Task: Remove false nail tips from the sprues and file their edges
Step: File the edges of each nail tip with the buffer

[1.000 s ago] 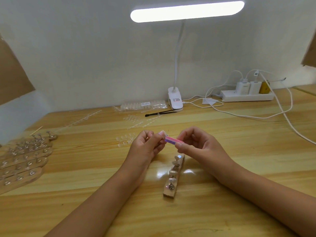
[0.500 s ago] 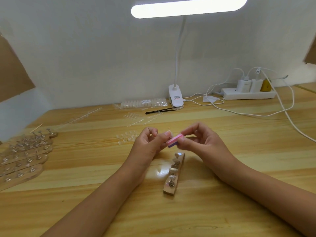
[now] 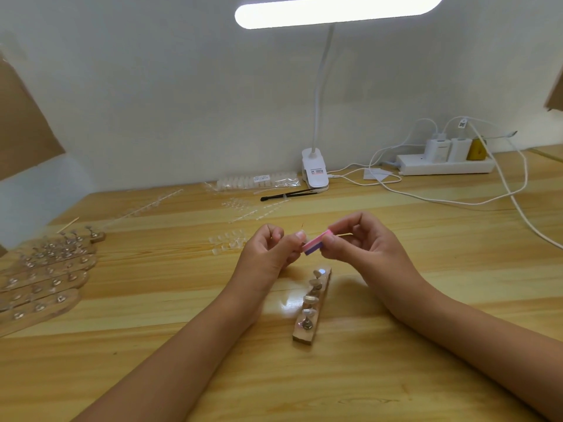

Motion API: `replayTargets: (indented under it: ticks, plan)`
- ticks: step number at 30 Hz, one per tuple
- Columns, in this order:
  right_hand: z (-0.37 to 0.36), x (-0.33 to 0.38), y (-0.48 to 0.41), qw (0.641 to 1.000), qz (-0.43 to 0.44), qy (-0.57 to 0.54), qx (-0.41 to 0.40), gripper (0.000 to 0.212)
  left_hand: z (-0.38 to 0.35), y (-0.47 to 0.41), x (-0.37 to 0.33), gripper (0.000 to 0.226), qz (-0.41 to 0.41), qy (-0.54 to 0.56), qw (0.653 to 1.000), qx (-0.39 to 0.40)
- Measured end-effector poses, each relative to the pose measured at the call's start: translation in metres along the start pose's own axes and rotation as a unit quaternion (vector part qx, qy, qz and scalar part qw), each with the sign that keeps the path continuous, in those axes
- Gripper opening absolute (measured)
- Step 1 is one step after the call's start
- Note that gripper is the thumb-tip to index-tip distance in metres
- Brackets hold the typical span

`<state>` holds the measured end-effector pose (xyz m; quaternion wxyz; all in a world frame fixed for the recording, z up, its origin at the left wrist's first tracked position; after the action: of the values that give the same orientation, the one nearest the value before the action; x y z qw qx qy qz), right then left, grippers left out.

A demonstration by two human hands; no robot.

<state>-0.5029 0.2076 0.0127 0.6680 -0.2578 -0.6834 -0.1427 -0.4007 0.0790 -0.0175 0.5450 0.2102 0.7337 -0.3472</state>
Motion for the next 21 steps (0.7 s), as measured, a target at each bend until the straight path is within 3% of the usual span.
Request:
replayTargets:
  ticks: [3,7,11,15,18,21]
  plan:
    - [-0.0112,-0.0035,0.0004,0.999,-0.004,0.018,0.049,0.028,0.0003,0.0004,-0.0008,0.038,0.003,-0.02,1.0,-0.002]
    - [-0.0023,-0.0002,0.0,1.0,0.009,0.0,0.015,0.029,0.0004,0.0002,0.0,0.035,0.001,-0.006,1.0,-0.002]
    - [-0.0104,-0.0037,0.0012,0.999,-0.012,0.016,0.05,0.03,-0.0014,0.0007,-0.0018,0.035,0.002,-0.024,1.0,0.004]
    - [-0.0027,-0.0014,-0.0007,1.0,-0.009,0.003,0.014,0.03,0.0002,0.0,-0.0006,0.035,0.001,-0.019,1.0,0.0]
    - [-0.0114,-0.0028,0.0014,0.999,-0.017,0.018,0.045,0.031,-0.0022,0.0,-0.0019,0.036,-0.001,-0.032,0.999,0.006]
    - [-0.003,0.002,0.0011,1.0,-0.005,0.006,0.008,0.03,-0.0008,-0.0006,-0.0002,0.037,0.0,-0.027,1.0,0.0]
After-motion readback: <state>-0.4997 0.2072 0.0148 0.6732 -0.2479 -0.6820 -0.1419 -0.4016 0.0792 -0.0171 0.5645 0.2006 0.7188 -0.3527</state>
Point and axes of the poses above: each hand's wrist, its own y-axis away from the middle knuckle, its own z-axis out of the back of the hand, x = y × z, the point moved 7 cm from there along -y, towards the middle knuckle, and after that the axes turned 9 degrees about -z, right-handed, at the moved point
